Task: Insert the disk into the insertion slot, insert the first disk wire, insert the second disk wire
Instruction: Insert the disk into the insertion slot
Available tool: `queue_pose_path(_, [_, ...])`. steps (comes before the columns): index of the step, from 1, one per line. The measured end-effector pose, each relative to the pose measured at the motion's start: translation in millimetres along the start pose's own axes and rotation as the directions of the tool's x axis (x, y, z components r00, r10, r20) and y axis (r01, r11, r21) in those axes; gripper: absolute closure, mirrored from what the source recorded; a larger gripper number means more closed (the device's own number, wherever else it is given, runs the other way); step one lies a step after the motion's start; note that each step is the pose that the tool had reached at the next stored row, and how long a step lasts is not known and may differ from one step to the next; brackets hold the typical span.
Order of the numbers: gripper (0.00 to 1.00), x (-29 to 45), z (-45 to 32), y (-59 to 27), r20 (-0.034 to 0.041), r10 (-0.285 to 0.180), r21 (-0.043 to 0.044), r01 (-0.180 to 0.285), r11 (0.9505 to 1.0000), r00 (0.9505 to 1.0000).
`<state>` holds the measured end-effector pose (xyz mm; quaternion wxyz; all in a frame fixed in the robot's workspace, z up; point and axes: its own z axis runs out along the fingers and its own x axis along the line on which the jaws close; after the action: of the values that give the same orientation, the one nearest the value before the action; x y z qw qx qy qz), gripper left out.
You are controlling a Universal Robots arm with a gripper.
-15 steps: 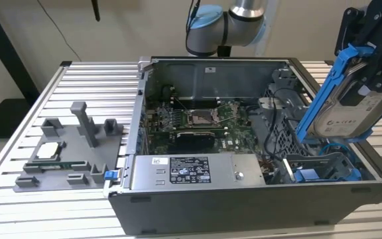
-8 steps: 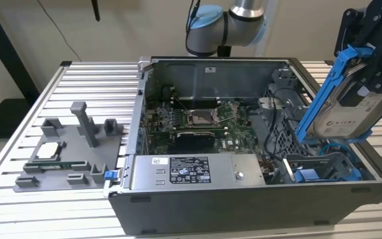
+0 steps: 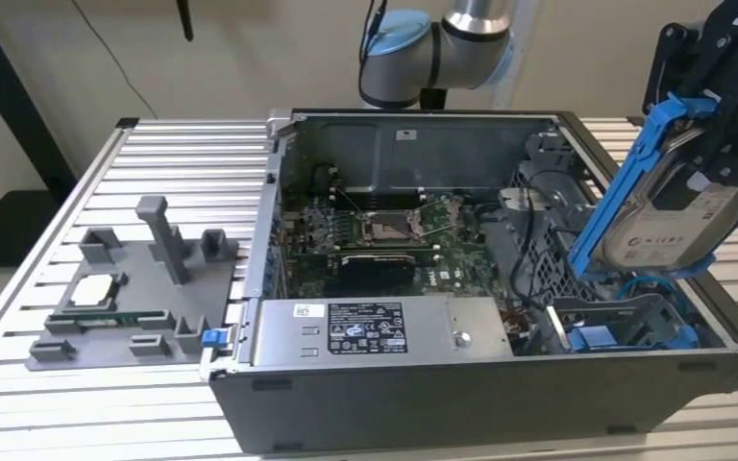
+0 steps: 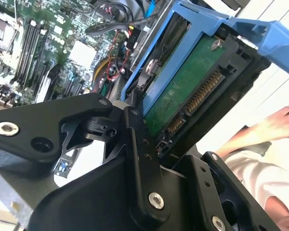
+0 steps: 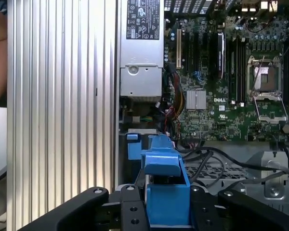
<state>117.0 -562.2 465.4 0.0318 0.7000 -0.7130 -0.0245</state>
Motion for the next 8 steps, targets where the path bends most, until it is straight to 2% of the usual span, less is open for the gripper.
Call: queue_pose_path(8, [1.00,-0.1,6.5,-1.1,-0.0002,0.000,-0.0101,0.000,0.9999,1.0000])
